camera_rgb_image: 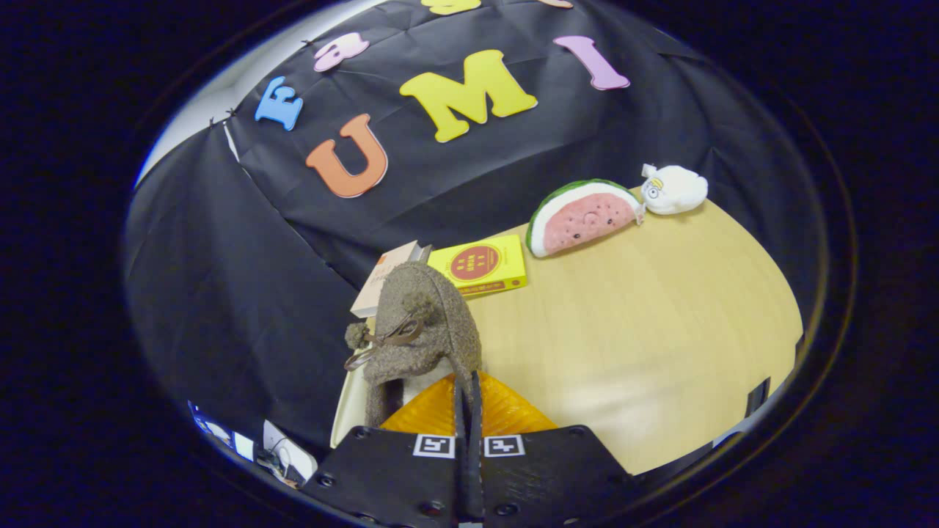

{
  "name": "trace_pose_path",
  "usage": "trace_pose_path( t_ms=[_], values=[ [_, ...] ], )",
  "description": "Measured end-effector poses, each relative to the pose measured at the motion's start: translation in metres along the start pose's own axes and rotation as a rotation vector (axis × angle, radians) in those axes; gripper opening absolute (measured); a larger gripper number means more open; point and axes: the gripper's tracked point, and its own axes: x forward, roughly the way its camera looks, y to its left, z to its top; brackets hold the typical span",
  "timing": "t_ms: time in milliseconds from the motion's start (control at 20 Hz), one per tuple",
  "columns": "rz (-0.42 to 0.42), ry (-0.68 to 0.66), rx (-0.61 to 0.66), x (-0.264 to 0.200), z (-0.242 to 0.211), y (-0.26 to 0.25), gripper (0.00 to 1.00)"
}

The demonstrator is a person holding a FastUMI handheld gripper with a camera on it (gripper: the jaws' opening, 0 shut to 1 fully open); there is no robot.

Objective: Open the storage box then place both shoes into the box .Put the left shoe in first, then the right shoe, with the right side of both shoes facing outward in a uniform manner.

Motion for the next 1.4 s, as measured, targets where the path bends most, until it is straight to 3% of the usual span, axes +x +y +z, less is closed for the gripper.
trace_pose_path(
  t_ms=[400,650,1050,1250,1400],
  values=[
    [-0.053,0.016,0.005,0.064,-0.040,0.074,0.00],
    [-0.128,0.027,0.034,0.091,-0.064,0.072,0.00],
    [-0.172,0.042,0.054,0.109,-0.089,0.056,0.02],
    [-0.126,0.043,0.046,0.108,-0.090,0.060,0.16],
    [-0.088,0.033,0.013,0.096,-0.082,0.067,0.42]
  ],
)
